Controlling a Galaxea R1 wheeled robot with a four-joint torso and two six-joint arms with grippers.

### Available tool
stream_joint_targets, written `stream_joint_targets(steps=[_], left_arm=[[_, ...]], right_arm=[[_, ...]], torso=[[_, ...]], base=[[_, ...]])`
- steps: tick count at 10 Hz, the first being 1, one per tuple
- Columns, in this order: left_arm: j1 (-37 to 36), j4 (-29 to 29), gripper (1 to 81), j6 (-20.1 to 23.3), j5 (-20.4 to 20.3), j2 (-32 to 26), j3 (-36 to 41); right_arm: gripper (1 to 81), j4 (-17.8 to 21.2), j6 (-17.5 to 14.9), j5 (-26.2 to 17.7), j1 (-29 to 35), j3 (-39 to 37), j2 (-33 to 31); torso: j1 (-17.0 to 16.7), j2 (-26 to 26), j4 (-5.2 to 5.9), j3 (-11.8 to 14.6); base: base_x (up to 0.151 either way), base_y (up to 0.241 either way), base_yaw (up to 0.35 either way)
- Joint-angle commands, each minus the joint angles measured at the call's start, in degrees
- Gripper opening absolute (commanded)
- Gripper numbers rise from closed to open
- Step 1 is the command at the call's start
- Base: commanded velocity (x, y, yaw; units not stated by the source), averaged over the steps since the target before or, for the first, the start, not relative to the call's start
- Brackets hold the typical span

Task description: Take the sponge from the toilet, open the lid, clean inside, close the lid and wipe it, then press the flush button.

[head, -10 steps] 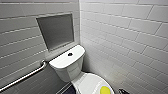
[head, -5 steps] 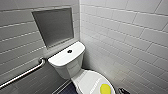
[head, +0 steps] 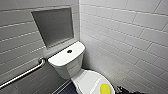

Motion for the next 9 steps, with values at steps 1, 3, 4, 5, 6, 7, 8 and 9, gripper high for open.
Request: stream_joint_targets(steps=[1,3,4,5,6,7,8,9], left_arm=[[1.39,-0.36,81.1,0.28,4.68,-0.15,0.56],[1.48,-0.80,81.1,0.28,4.68,-0.15,0.38],[1.48,-0.89,81.1,0.28,4.68,-0.15,0.38],[1.48,-0.89,81.1,0.28,4.68,-0.15,0.38],[1.47,-0.80,81.1,0.28,4.68,0.03,0.38],[1.47,-0.80,81.1,0.28,4.68,0.03,0.38],[1.39,-0.80,81.1,0.28,4.68,0.03,0.38],[1.48,-0.72,81.1,0.28,4.68,0.20,0.12]], right_arm=[[81.1,0.37,0.14,-3.88,6.18,-5.69,2.25],[81.1,0.46,0.06,-5.30,6.26,-10.36,4.55],[81.1,0.37,-0.03,-5.04,6.17,-10.63,4.81],[81.1,0.37,-0.12,-4.78,6.35,-10.37,4.81],[81.1,0.37,-0.21,-4.68,6.61,-9.50,4.64],[81.1,0.28,-0.12,-4.60,6.79,-7.92,4.20],[81.1,0.37,-0.12,-4.51,6.97,-5.99,3.41],[81.1,0.37,-0.03,-4.33,7.05,-4.32,2.62]], torso=[[0.00,0.00,0.00,0.00],[0.00,0.00,0.00,-0.02],[0.00,-0.02,-2.50,-4.87],[0.00,-0.02,-0.22,-5.50],[0.00,-0.02,-0.50,-0.74],[0.02,-0.02,-0.59,-1.12],[0.02,-0.02,-0.59,-1.29],[0.02,-0.02,-0.59,-1.27]], base=[[0.000,0.000,0.000],[0.000,0.000,0.000],[0.000,0.000,0.000],[0.000,0.000,0.000],[0.000,0.000,0.000],[0.000,0.000,0.000],[0.000,0.000,0.000],[0.000,0.000,0.000]])
